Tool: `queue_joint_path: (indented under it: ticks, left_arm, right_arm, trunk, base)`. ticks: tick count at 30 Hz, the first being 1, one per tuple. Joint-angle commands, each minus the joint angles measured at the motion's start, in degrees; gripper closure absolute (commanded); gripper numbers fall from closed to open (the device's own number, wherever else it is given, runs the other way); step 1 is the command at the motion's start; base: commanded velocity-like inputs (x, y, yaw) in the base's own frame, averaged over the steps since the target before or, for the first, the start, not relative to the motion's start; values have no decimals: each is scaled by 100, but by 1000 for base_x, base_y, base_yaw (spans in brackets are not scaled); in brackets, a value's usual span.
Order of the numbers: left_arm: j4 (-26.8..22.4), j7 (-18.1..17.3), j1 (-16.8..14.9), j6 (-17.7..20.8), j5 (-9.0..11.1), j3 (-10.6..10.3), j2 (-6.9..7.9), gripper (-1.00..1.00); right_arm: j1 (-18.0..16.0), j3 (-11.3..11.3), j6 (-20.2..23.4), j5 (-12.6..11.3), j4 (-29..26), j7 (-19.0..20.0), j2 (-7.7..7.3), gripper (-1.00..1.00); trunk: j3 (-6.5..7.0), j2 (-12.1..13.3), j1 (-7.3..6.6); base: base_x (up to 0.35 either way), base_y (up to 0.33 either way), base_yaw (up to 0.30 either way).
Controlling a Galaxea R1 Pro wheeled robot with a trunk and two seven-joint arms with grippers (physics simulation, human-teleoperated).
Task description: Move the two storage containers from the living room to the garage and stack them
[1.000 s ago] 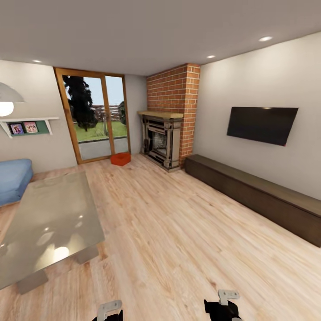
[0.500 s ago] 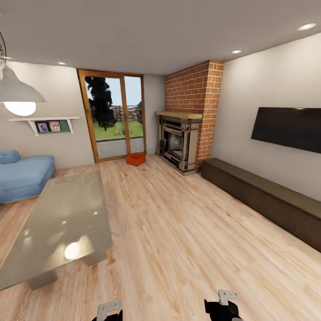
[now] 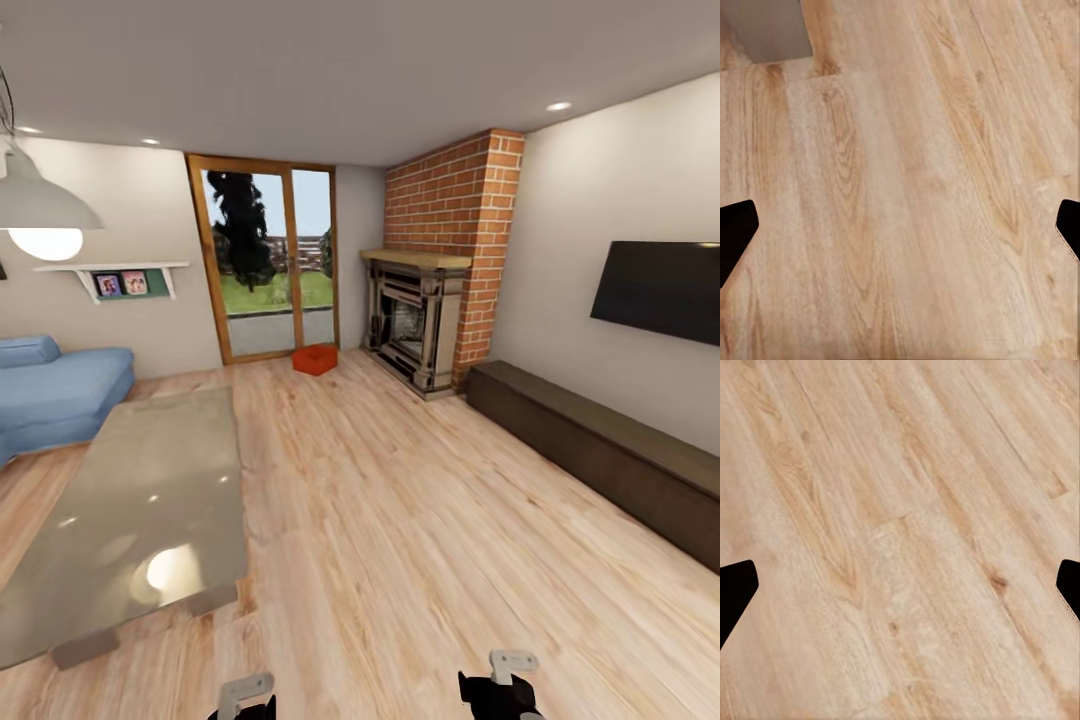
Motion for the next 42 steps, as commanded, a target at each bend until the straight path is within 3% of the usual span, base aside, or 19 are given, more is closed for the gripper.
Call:
queue_joint_path:
  ticks: [1, 42]
  left_arm:
    - [3, -1, -2, -16, -15, 25, -9, -100]
    - [4, -1, -2, -6, -15, 8, -29, -100]
  right_arm:
    - [-2, 46, -23, -57, 4, -19, -7, -100]
    - [-2, 49, -19, -64, 4, -22, -11, -100]
  trunk:
    - [-2, -3, 5]
    - [-2, -3, 5]
  base:
    - [315, -117, 1]
    - [315, -112, 3]
